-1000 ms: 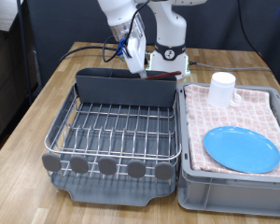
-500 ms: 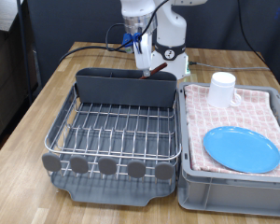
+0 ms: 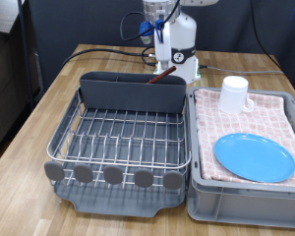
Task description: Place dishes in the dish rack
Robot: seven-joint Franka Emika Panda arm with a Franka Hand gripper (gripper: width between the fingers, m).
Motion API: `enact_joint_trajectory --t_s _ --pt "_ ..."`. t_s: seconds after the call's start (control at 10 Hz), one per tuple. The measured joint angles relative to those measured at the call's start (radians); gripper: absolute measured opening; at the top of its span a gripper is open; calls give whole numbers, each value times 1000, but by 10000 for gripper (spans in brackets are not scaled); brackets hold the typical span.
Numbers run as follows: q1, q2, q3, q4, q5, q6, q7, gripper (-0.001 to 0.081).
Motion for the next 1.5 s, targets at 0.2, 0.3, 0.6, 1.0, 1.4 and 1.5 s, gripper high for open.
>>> enact_joint_trajectory --t_s 0.2,0.3,0.6,1.0,1.4,1.5 --pt "18 -12 39 36 -1 -32 -19 803" --pt "48 -10 54 59 -2 -45 -76 803" --pt "143 15 97 120 3 -84 -204 803" --pt "158 73 109 186 -44 -91 -292 803" --pt "168 222 138 339 -49 -66 -346 803" --pt "168 253 150 369 -49 -36 -307 803"
